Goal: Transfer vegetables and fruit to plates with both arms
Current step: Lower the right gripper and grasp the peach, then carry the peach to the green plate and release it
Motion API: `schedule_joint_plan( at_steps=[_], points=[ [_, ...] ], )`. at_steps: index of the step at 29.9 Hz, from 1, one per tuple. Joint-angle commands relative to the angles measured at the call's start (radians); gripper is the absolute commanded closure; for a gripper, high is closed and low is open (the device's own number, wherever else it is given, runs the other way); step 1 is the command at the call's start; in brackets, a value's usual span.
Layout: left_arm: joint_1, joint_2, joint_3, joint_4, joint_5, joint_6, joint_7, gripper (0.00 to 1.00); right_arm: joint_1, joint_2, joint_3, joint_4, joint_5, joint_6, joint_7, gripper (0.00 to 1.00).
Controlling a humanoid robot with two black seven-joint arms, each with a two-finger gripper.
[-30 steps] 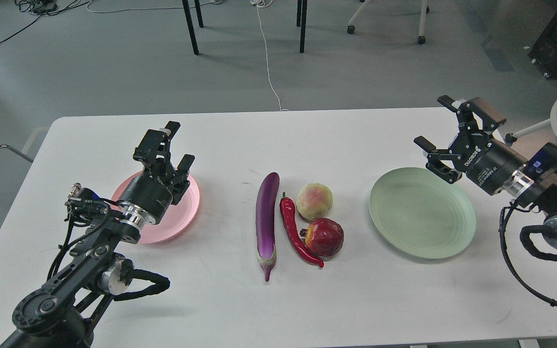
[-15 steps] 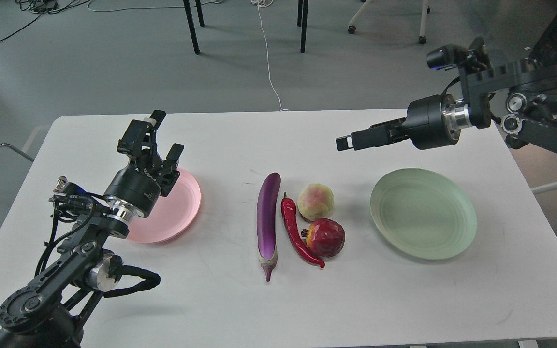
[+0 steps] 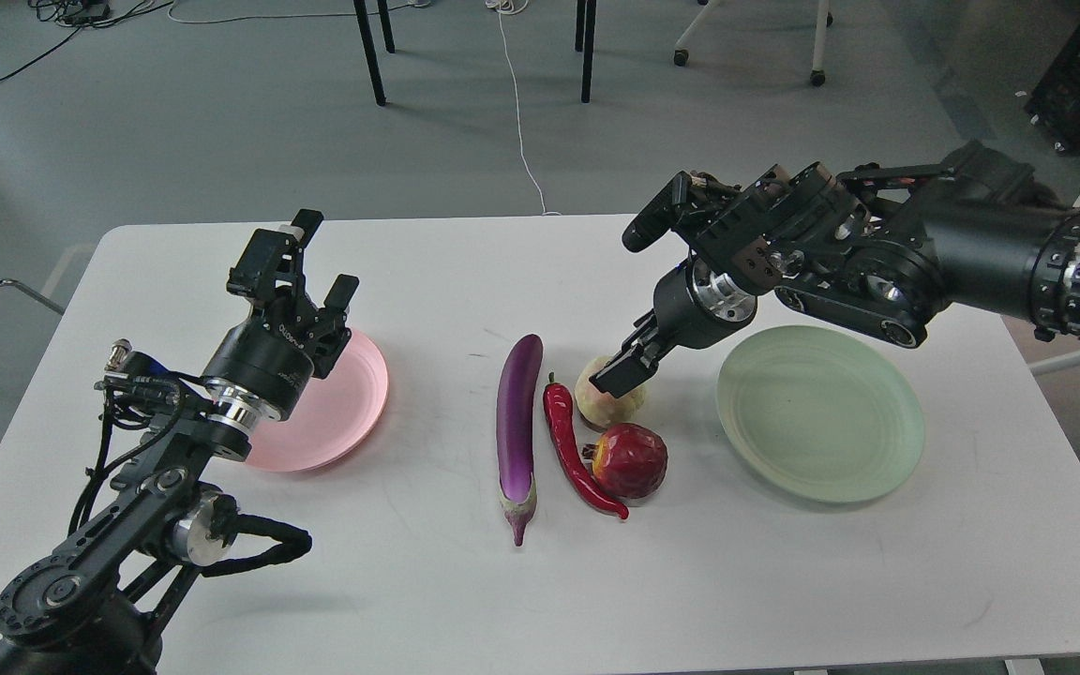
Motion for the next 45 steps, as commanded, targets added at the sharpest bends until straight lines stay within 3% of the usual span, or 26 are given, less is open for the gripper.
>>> schedule_joint_plan(
  at_steps=[1,15,21,26,29,31,37,45],
  points=[
    [0.000,0.000,0.000,-0.002,0.000,0.000,0.000,0.01,-0.021,0.042,-0.020,-0.046,0.000,-0.019,0.000,0.02],
    [0.003,0.000,-0.001,-0.002,0.000,0.000,-0.001,0.01,-0.059,0.088,-0.094,-0.081,0.000,-0.110,0.000,0.04],
    [0.003,0.000,-0.001,-0.002,0.000,0.000,-0.001,0.01,-0.057,0.091,-0.129,-0.081,0.000,-0.148,0.000,0.11],
    [0.003,0.000,-0.001,-0.004,0.000,0.000,-0.001,0.01,-0.057,0.091,-0.149,-0.081,0.000,-0.147,0.000,0.34],
    [0.005,0.003,-0.001,-0.004,0.000,0.001,-0.001,0.01,-0.050,0.089,-0.149,-0.081,0.000,-0.147,0.000,0.58],
    [0.005,0.003,-0.001,-0.004,0.000,0.000,-0.001,0.01,-0.039,0.082,-0.149,-0.080,0.002,-0.147,0.000,0.59],
    [0.003,0.003,-0.001,-0.004,0.000,0.000,-0.001,0.01,0.056,-0.030,-0.147,-0.011,0.003,-0.144,0.000,0.59],
    [0.002,0.000,0.003,-0.010,0.000,0.000,0.000,0.02,0.183,-0.335,-0.173,0.172,-0.129,-0.138,0.000,0.58]
  ],
)
